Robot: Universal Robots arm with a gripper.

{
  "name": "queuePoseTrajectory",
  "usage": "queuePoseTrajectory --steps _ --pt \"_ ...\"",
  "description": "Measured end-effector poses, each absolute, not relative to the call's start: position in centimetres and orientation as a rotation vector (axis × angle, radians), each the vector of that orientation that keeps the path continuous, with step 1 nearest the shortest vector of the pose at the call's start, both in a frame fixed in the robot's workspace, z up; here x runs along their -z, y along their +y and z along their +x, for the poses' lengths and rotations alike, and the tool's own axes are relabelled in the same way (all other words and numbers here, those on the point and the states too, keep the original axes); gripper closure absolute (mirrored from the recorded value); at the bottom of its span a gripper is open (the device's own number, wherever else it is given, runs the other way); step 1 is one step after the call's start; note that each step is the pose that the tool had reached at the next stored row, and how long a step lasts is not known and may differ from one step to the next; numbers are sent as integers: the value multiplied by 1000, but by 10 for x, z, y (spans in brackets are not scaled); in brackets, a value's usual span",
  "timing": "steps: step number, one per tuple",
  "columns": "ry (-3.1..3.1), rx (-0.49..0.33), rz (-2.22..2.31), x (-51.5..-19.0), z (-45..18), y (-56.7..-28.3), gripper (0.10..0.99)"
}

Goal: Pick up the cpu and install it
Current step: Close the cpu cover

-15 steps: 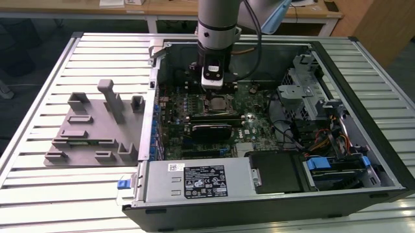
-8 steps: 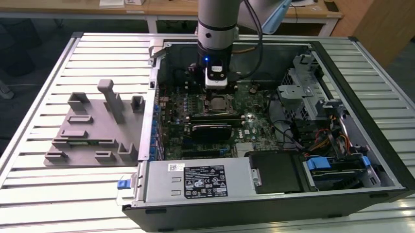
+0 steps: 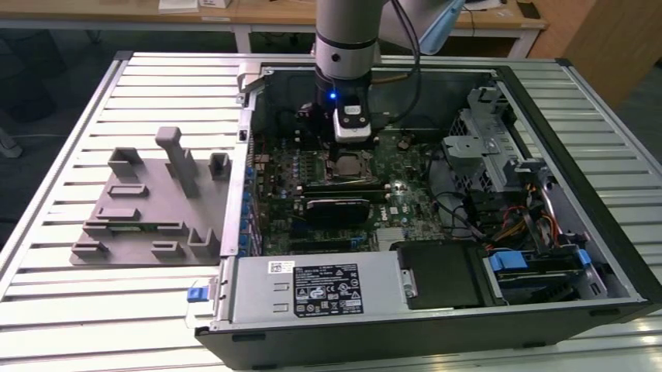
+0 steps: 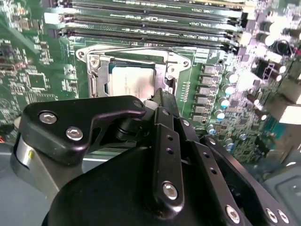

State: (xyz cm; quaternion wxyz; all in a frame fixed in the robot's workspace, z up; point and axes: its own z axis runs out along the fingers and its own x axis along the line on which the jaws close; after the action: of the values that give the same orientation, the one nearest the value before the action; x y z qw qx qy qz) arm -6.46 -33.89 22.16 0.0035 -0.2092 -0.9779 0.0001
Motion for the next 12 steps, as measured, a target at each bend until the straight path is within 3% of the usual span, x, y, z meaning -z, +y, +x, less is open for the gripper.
queuePoseTrajectory --steps 12 --pt "-3111 -9 -395 -221 -65 -339 980"
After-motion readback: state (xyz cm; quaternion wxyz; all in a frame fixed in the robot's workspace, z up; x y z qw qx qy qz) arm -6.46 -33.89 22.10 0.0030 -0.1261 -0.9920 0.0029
